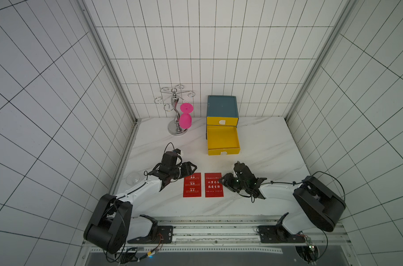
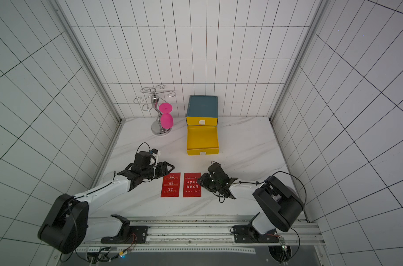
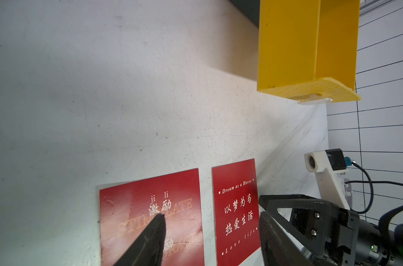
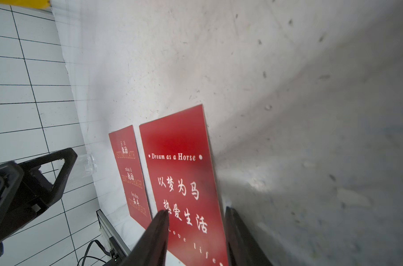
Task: Take the postcards out of the drawer
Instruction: Place the postcard at the center of the board.
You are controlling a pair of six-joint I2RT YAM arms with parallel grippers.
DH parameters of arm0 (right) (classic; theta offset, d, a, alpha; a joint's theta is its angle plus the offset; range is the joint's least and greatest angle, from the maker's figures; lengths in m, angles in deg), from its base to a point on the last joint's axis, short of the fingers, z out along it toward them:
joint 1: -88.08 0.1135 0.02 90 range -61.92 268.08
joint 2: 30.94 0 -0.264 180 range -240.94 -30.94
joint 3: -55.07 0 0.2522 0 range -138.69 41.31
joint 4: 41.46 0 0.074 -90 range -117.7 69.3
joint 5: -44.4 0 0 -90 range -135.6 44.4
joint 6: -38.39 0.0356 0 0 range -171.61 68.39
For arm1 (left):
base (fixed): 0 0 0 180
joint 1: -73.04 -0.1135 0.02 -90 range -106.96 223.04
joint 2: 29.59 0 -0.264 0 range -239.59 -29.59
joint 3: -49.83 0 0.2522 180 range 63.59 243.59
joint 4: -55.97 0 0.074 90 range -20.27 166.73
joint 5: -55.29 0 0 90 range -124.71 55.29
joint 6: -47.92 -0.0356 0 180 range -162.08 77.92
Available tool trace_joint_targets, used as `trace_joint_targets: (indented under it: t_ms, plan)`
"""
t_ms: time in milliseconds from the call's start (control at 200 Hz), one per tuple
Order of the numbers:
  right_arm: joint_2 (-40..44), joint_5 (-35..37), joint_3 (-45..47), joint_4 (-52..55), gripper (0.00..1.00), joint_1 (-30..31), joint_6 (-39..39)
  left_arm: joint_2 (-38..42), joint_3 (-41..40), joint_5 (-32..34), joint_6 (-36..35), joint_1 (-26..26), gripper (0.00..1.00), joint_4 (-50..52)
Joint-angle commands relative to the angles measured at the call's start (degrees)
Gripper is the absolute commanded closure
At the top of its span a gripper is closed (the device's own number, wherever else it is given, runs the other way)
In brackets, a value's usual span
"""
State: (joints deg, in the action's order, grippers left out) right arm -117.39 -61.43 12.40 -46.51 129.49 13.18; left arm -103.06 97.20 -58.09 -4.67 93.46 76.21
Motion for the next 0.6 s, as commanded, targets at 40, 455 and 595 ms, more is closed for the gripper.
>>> trace_joint_targets:
  t_ms: [40,455,595]
  plan:
    - [-2.2,-0.8,-1.1,1.3,0.56,0.6,-0.5,0.2,0.6,0.7,-1.2,-0.5,0.36,-0.1]
    - [0.4,0.3,-0.5,2.5,0.57,0.6,-0.8,0.9,0.8,0.5,-1.4,-0.7,0.36,0.9]
    - [6.1,2.4,-2.9,10.5,0.56,0.1,-3.9,1.2,3.1,1.1,-1.8,-0.8,0.34,2.9]
